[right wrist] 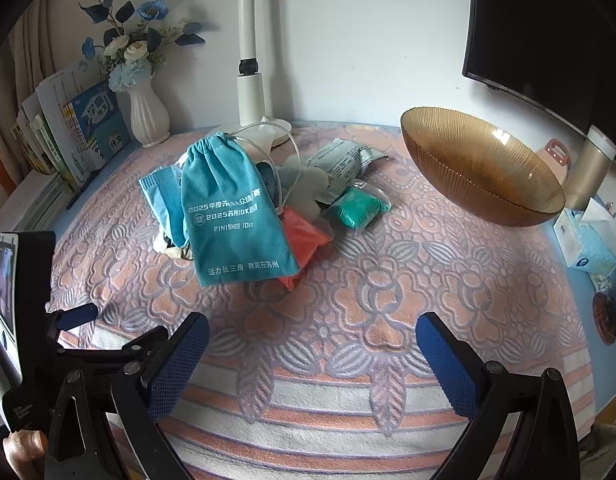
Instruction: Organize soft objects
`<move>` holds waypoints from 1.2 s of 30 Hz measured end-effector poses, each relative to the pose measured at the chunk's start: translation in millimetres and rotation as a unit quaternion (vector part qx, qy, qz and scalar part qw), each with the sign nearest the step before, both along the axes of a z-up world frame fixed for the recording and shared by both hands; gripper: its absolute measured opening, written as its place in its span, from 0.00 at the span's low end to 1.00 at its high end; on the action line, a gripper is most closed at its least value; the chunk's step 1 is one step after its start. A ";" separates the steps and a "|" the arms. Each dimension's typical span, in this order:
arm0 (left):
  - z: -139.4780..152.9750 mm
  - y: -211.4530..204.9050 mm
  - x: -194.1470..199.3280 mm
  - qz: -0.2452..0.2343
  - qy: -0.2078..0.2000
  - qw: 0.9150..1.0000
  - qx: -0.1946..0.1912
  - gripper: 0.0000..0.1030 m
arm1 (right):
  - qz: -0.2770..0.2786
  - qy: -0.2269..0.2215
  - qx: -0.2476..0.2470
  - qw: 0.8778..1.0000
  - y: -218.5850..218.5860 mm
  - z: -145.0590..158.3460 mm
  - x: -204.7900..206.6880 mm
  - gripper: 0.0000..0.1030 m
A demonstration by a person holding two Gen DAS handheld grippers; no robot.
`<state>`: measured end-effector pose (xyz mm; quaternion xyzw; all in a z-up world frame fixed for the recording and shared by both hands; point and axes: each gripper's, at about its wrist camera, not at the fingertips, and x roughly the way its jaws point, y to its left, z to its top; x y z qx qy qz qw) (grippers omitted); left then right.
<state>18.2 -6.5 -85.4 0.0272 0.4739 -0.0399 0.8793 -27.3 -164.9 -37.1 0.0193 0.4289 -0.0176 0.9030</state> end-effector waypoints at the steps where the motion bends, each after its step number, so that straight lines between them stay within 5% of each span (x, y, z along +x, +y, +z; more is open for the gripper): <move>1: 15.1 -2.9 -8.3 -0.001 -0.028 1.000 0.013 0.99 | -0.001 -0.002 -0.006 1.000 1.9 3.7 -1.3 1.00; 4: 63.8 -10.3 -32.3 -0.010 -0.108 0.993 0.036 1.00 | -0.003 -0.017 -0.023 1.000 8.1 17.0 -7.4 1.00; 8: 104.0 5.2 -41.8 -0.007 -0.156 0.987 0.035 0.99 | -0.007 -0.050 -0.018 0.999 9.4 37.6 -22.9 1.00; 15: 104.9 26.2 -71.2 0.006 -0.148 0.989 -0.002 0.99 | -0.007 -0.071 -0.010 0.997 8.0 54.5 -51.7 1.00; 23: 125.3 11.7 -107.0 0.002 -0.188 0.982 0.029 0.99 | -0.003 -0.103 -0.007 0.995 4.1 70.1 -87.3 1.00; 36: 96.7 11.5 -83.4 0.002 -0.164 0.986 0.022 0.99 | -0.005 -0.078 -0.004 0.997 2.3 52.7 -72.4 1.00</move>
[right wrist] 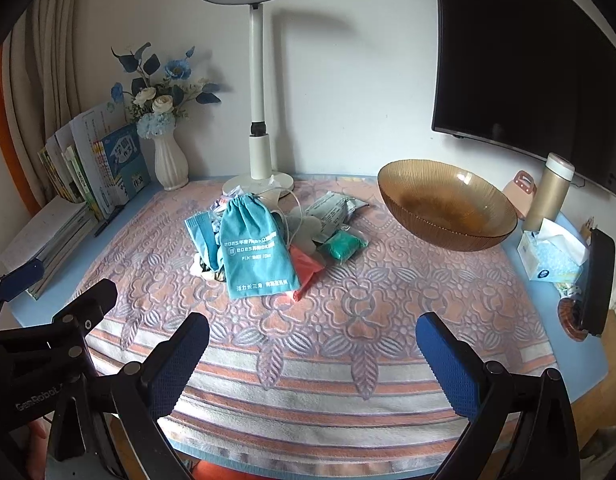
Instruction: Organize soft objects
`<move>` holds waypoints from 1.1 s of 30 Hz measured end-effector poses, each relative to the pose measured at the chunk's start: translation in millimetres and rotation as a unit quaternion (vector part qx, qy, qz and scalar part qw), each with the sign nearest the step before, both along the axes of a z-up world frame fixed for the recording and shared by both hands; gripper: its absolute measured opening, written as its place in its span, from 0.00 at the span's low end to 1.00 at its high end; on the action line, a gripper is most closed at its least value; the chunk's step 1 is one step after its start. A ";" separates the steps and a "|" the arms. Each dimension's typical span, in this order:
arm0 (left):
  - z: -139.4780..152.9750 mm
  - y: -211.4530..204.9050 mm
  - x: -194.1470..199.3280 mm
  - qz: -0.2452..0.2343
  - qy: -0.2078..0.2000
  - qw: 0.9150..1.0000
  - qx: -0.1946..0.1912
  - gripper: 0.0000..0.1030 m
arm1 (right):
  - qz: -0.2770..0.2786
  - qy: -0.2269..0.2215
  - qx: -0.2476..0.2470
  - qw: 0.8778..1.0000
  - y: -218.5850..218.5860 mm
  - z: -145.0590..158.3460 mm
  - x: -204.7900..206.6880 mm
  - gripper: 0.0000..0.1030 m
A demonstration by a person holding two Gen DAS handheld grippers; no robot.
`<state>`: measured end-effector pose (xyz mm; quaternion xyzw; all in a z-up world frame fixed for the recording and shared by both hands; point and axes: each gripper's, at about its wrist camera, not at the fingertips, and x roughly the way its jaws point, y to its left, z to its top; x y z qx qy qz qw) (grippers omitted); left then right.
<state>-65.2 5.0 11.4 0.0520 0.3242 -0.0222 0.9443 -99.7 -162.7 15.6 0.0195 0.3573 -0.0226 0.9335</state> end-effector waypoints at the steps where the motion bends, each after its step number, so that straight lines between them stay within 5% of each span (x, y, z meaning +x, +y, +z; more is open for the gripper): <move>1: -4.5 -0.2 4.2 -0.001 0.006 1.000 -0.003 0.99 | -0.001 0.005 -0.001 1.000 0.4 -3.5 3.3 1.00; 13: -44.4 0.0 39.7 -0.008 0.063 0.998 -0.014 0.99 | -0.012 0.069 0.007 0.998 -0.9 -45.0 39.8 1.00; 33: -35.8 4.0 30.8 0.004 0.061 0.998 -0.014 0.99 | -0.020 0.066 0.015 0.998 0.0 -38.7 30.4 1.00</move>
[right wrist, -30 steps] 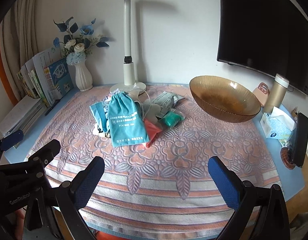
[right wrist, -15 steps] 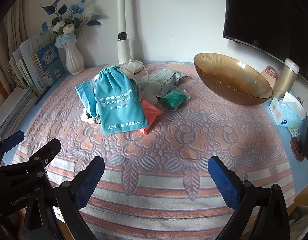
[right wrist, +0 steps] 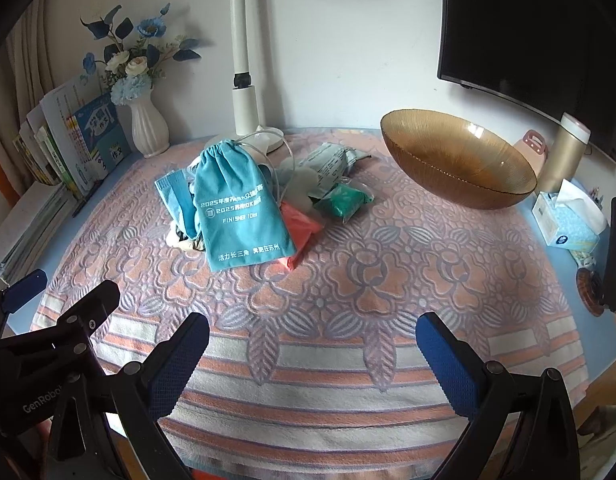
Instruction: Organize soft objects
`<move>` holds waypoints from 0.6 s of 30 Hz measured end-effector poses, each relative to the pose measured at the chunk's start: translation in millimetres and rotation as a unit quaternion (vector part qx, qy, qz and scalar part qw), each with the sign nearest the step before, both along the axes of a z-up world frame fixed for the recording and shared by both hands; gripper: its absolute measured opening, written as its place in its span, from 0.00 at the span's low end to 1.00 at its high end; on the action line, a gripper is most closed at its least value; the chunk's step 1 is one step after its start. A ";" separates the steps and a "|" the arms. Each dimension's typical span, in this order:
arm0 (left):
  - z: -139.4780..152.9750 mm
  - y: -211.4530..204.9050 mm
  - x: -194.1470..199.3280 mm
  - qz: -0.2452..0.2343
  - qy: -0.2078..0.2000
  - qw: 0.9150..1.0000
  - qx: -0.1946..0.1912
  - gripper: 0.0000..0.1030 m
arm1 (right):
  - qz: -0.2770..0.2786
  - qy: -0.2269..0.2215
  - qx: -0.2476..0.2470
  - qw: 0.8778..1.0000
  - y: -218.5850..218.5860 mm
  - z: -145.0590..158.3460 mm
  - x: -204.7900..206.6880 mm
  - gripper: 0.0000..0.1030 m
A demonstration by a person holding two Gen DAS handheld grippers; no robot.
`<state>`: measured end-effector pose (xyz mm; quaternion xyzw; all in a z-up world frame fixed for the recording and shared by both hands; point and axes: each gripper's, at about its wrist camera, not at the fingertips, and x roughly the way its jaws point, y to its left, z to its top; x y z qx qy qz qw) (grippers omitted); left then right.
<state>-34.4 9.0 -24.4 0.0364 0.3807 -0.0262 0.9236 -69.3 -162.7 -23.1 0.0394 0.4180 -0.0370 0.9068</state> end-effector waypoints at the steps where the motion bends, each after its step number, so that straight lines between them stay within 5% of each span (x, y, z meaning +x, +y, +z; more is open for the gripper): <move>1: -0.8 -0.1 0.4 0.000 0.001 1.000 0.001 0.99 | 0.000 0.001 0.001 1.000 0.0 -0.8 0.5 1.00; 18: -12.9 0.8 11.5 -0.002 0.014 1.000 0.004 0.99 | -0.005 0.017 -0.010 1.000 3.8 -10.3 12.2 1.00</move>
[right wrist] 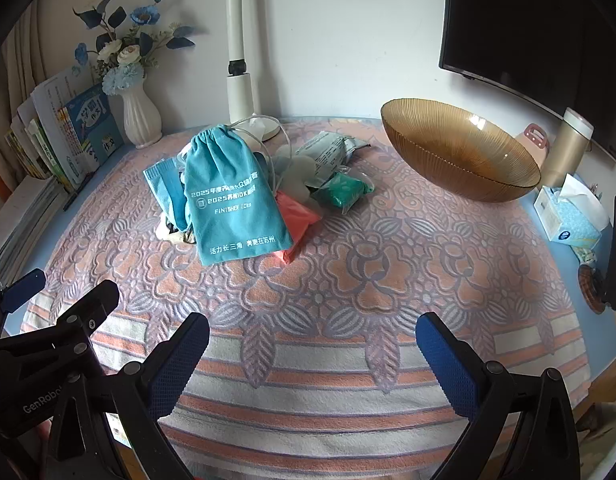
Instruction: Organize soft objects
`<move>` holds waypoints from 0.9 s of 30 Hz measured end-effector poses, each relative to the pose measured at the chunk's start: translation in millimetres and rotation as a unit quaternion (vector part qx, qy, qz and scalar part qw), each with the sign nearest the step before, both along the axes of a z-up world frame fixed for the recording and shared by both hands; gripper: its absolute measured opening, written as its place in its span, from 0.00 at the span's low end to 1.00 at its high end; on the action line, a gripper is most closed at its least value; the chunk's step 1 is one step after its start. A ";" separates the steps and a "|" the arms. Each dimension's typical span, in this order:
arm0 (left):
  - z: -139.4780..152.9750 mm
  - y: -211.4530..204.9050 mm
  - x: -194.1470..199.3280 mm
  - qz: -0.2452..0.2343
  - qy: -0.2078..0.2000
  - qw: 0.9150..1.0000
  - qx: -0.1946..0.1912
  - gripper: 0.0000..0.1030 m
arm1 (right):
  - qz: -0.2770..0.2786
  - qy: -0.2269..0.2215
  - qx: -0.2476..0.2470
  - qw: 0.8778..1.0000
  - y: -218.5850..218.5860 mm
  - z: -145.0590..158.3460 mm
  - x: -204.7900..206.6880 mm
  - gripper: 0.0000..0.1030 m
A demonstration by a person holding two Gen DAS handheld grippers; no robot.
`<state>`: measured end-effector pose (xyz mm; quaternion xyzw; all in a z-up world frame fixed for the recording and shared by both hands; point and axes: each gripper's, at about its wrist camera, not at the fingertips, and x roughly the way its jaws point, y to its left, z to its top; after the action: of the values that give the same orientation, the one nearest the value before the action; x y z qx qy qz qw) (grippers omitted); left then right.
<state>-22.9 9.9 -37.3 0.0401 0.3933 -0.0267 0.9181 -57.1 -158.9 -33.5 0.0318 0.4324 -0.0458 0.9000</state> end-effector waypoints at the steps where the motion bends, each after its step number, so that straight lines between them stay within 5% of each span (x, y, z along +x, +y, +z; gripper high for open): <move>1: 0.1 -0.4 -0.6 0.000 -0.001 1.000 0.002 0.99 | 0.000 0.000 0.001 1.000 -0.2 -0.3 0.3 1.00; 27: -5.9 17.2 14.5 -0.010 -0.002 1.000 -0.001 0.99 | 0.030 -0.022 -0.017 0.999 9.4 2.9 13.9 0.98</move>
<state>-8.4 27.1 -43.1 0.0434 0.3914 -0.0362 0.9185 -43.3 -149.5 -30.6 0.0044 0.4126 -0.0257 0.9105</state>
